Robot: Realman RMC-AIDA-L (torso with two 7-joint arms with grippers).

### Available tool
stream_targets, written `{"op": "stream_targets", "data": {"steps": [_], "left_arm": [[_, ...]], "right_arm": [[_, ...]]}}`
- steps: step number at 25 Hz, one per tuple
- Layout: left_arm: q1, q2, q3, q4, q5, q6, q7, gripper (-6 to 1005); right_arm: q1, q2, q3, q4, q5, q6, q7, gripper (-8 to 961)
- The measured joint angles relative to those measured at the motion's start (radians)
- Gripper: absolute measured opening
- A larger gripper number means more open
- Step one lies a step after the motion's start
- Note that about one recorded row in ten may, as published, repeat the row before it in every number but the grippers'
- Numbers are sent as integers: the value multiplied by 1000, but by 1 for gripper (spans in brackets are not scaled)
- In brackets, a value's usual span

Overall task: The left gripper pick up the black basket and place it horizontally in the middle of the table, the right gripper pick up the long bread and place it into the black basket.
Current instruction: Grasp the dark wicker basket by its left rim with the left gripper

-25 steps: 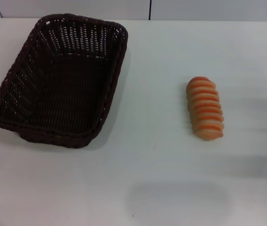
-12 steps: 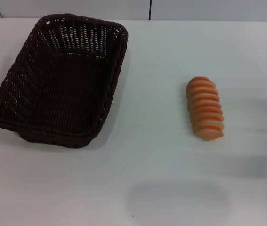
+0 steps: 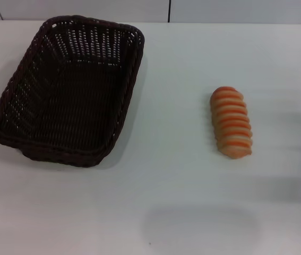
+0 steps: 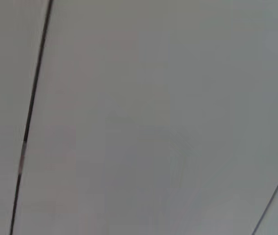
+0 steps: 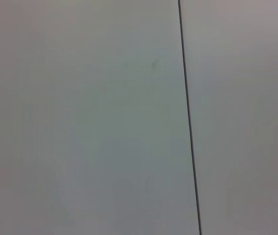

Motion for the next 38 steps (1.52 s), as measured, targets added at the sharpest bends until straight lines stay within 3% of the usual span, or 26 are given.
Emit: {"op": "stream_targets", "data": {"steps": [1,2,4,5,6,9,11,27,38], "left_arm": [[0,0,0,0,0,0,0,578],[-5,0,44,-71,137,-2,-112,580],[-5,0,44,-71,137,-2,-112,584],[-11,0,141,-178,356,-10,-297,586],[-23,0,171,-208,446,-35,-364,588],[-36,-1,190,-225,503,-57,-403,595],[-73,-5,236,-236,639,-105,-475,599],[-108,-8,336,-153,792,-76,-545,634],[-145,-5,340,-44,797,-65,-550,855]], "right_arm": [[-1,0,1,0,1,0,0,644],[-1,0,1,0,1,0,0,644],[-1,0,0,0,2,0,0,644],[-1,0,0,0,2,0,0,644],[-2,1,-1,0,2,0,0,644],[-2,1,-2,1,2,0,0,644],[-2,1,-3,2,2,0,0,644],[0,-1,-2,1,-1,-1,0,644],[3,-3,-1,-4,-4,-3,0,644]]}}
